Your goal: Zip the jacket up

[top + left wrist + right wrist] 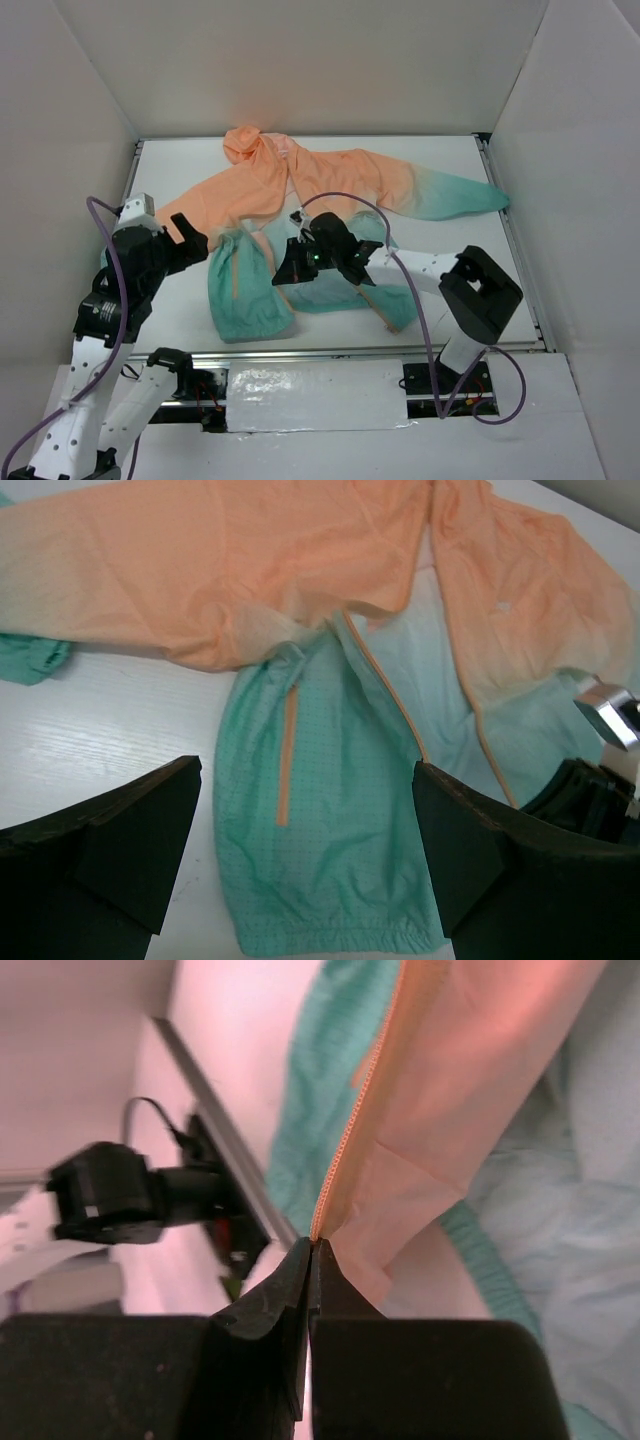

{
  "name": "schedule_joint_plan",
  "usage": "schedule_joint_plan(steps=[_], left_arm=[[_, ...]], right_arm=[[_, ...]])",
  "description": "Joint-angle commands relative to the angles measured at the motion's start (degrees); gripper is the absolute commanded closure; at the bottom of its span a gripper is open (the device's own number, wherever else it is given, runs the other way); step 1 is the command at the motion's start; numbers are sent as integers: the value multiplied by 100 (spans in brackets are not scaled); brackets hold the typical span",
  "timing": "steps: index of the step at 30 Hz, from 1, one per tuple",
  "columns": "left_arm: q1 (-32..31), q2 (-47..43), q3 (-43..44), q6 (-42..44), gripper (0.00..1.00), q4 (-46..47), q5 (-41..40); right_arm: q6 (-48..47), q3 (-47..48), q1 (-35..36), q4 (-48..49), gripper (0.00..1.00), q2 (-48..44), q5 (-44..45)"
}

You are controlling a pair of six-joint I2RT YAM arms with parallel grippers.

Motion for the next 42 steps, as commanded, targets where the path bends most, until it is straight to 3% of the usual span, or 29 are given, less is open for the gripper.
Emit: schedule_joint_plan(steps=[1,5,8,12,14,17,20,25,29,37,42], left_arm=[[24,-286,-224,-41,1,359,1160],[15,-585,-638,-525,1,438,2242],[15,-656,-692,-508,1,219,1955],[15,-665,-376,-306,0,-124,1760],[15,-674,-305,-253,1,-116,1751],[15,-534,-296,-183,1,-72,1733],[24,-428,-278,-147,1,-28,1787],[15,-471,-349,-147,1,33,1821],[15,-507,-375,-147,1,34,1848],[15,-542,-366,-165,1,34,1831],[15,-516,-358,-165,1,25,1831]], right_arm=[[1011,-408,-41,1480,100,-468,-200],[1295,-603,-68,1616,100,-680,248],[1092,-400,-68,1157,100,-294,407],[1329,-1092,-68,2135,100,146,83],[1382,-1470,-68,2648,90,401,-199],[1251,-1673,-68,3237,86,682,-339],[1171,-1858,-77,3545,80,849,-454],[1206,-2314,-296,4055,56,806,-674],[1189,-2439,-367,4119,49,674,-902],[1400,-2755,-288,4364,49,665,-1148],[1251,-2527,-94,3820,50,647,-1088]])
